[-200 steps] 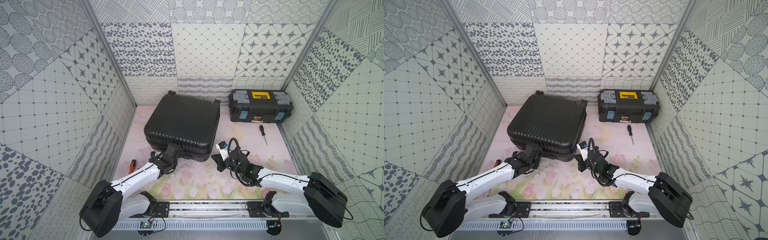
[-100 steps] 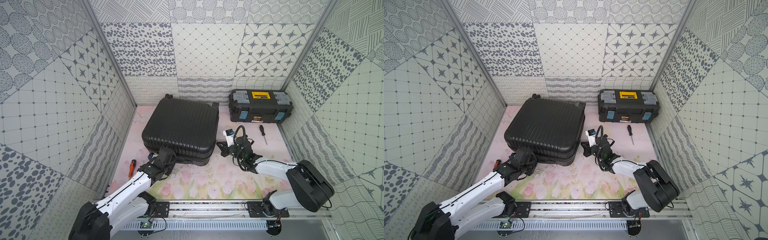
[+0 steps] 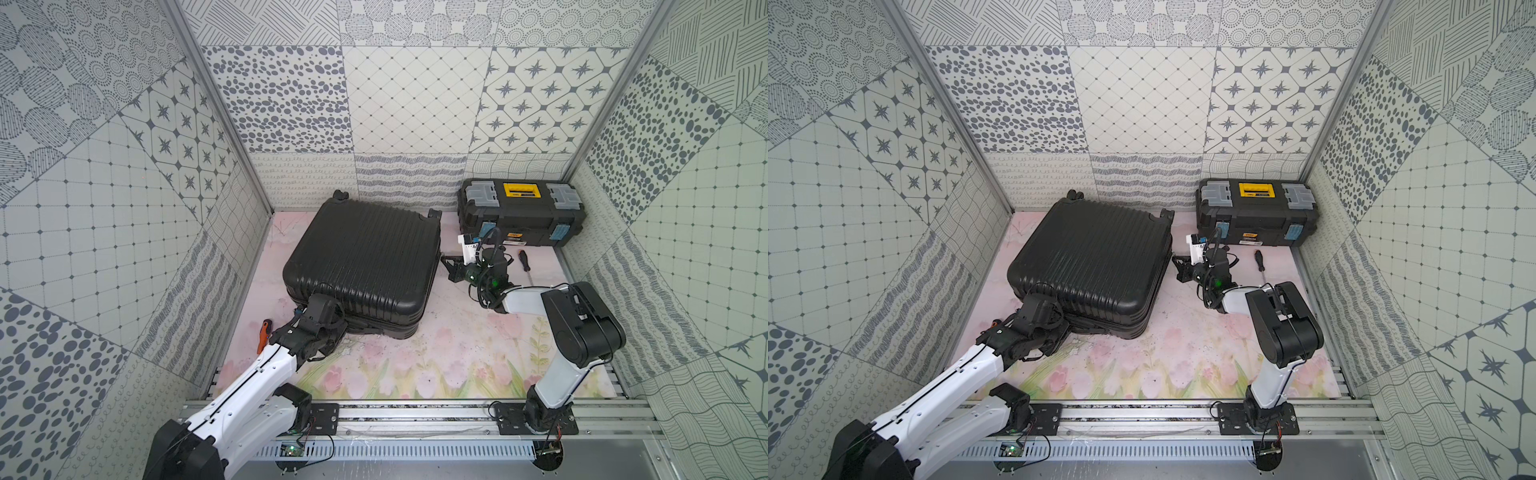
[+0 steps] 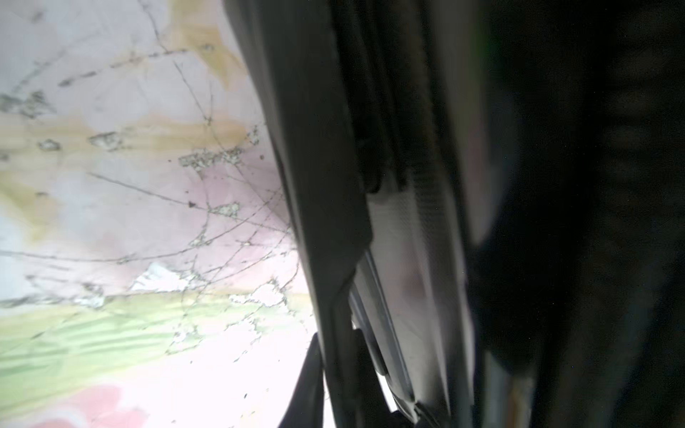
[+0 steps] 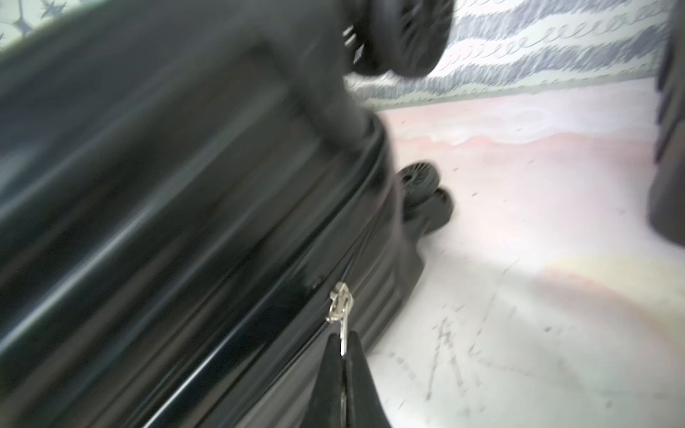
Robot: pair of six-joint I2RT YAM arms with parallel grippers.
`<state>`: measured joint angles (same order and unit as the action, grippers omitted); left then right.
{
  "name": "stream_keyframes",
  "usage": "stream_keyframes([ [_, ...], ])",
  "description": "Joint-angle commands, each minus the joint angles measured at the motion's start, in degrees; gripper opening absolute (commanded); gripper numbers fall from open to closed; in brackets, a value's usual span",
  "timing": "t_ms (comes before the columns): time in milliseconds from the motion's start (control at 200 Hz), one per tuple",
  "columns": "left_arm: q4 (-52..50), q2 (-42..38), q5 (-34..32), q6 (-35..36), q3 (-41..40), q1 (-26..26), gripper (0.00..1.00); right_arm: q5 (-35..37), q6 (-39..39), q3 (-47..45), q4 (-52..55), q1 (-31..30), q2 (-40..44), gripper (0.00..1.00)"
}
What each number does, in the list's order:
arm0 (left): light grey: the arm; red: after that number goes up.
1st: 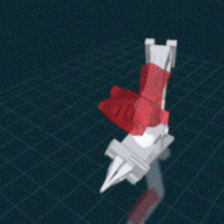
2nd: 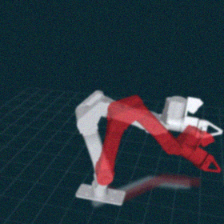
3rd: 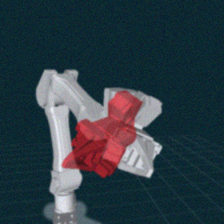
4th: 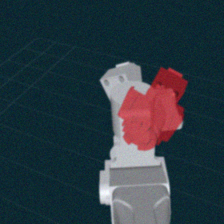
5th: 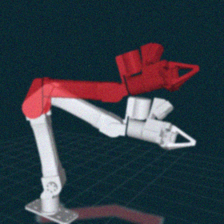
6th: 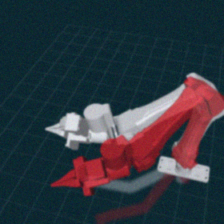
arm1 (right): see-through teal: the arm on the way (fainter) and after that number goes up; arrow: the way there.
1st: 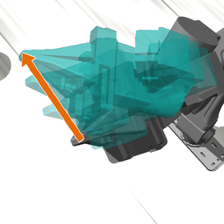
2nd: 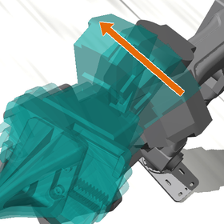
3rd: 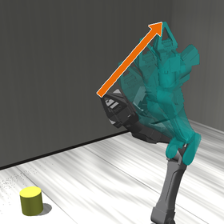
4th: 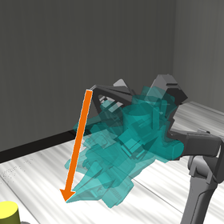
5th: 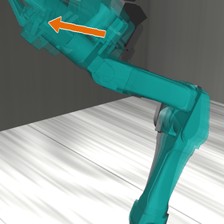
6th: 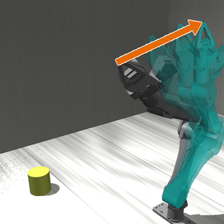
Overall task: Open the suitcase zippers
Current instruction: Unzip the zipper on the suitcase, then adjust the suitcase at the center of the board.
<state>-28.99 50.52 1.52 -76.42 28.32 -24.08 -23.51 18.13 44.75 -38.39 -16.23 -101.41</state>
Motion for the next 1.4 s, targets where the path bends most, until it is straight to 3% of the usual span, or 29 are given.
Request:
stream_keyframes([
  [0,-14.9,-2.4,3.2,17.8,1.3,1.8,0.0,5.3,2.3,5.5,2.1,5.1,-3.8,0.0],
  [255,-14.1,0.1,4.5,19.7,1.4,2.8,0.0,-0.4,2.0,20.5,8.0,4.9,-13.1,0.0],
  [385,-13.3,-0.1,4.5,18.7,1.6,2.7,0.0,1.7,0.2,22.2,15.0,4.0,-10.3,0.37],
  [495,-11.7,-3.0,4.6,15.8,-0.1,2.6,0.0,8.5,0.4,16.3,22.5,3.7,-1.2,0.44],
  [575,-9.4,-5.7,4.4,12.2,-2.2,2.1,0.0,11.2,1.9,10.5,25.3,3.0,5.6,0.41],
  [750,-1.0,-10.4,0.4,3.9,-6.8,-5.0,0.0,9.2,10.0,5.2,30.8,1.6,14.3,0.11],
  [840,6.1,-7.5,-1.2,2.6,-7.0,-10.4,0.33,3.5,11.4,9.5,36.7,1.2,14.3,0.04],
  [971,14.2,1.1,-5.5,1.9,-4.6,-19.3,0.58,-0.5,11.1,19.3,46.1,1.2,10.7,0.04],
  [1116,24.1,12.1,-9.9,5.7,0.8,-29.5,0.7,-1.3,9.3,29.1,52.2,1.5,5.0,0.04],
  [1226,28.2,18.9,-8.3,11.3,5.7,-31.9,0.76,-4.8,8.4,37.0,55.8,2.1,-1.3,0.05],
  [1316,28.8,20.1,-6.8,15.8,8.3,-32.4,0.8,-3.7,6.6,42.8,60.9,2.5,-4.7,0.06],
  [1396,22.7,17.0,-8.7,20.7,10.5,-33.9,0.81,0.6,6.1,42.2,62.1,3.5,-2.3,0.09],
])
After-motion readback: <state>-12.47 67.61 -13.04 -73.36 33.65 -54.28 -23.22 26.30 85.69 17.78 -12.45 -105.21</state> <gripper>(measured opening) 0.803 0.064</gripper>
